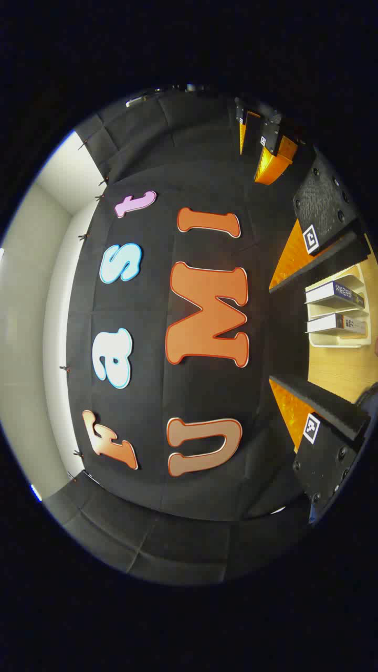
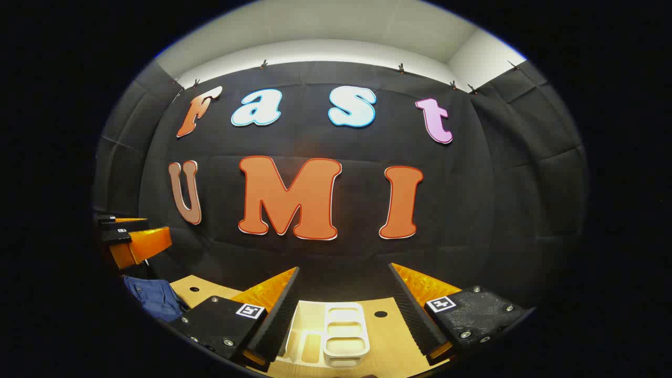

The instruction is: Open the schoolbag, grab two books from the bookshelf and put them into the schoolbag.

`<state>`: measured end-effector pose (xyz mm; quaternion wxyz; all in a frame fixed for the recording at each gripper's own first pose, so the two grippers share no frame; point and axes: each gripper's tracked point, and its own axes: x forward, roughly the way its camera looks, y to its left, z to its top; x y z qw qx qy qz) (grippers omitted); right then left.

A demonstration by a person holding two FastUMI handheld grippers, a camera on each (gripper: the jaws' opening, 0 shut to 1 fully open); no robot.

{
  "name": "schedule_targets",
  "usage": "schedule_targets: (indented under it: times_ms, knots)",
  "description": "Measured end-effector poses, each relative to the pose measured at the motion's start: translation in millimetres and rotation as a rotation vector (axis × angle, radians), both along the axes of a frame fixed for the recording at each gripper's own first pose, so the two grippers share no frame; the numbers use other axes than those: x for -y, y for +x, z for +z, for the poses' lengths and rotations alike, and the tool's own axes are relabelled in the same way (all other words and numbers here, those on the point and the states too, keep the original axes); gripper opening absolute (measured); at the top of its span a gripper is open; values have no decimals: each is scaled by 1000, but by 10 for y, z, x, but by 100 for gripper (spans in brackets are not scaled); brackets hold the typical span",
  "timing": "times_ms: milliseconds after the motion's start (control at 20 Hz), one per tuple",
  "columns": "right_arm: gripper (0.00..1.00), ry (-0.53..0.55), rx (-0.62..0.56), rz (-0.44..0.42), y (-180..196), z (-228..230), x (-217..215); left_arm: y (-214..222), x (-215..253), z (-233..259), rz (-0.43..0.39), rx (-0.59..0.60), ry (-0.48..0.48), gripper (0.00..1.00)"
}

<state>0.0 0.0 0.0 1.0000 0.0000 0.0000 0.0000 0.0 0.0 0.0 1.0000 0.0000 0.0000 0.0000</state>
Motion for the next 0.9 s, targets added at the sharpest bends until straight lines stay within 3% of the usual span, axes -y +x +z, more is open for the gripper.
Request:
schedule_targets:
  times_ms: [50, 300, 400, 500, 600, 700, 900]
  knots:
    - [100, 0, -9, 8, 5, -32, -12, 9, 24, -70, 0, -13, 4, 94]
    - [96, -8, -66, 11, 113, -251, -2, 88, 179, -320, -26, -66, 19, 94]
    - [100, 1, -120, 29, 175, -375, -80, 143, 189, -388, -33, -88, 0, 94]
    - [96, 21, -163, 55, 238, -428, -198, 240, 221, -441, -37, -114, -26, 94]
    - [96, 39, -154, 76, 293, -357, -301, 332, 223, -383, -37, -101, -30, 94]
    - [96, -8, -151, 100, 359, -357, -395, 350, 161, -413, -16, -92, -87, 94]
    - [96, -42, -134, 82, 380, -326, -317, 383, 57, -610, 4, -142, -142, 94]
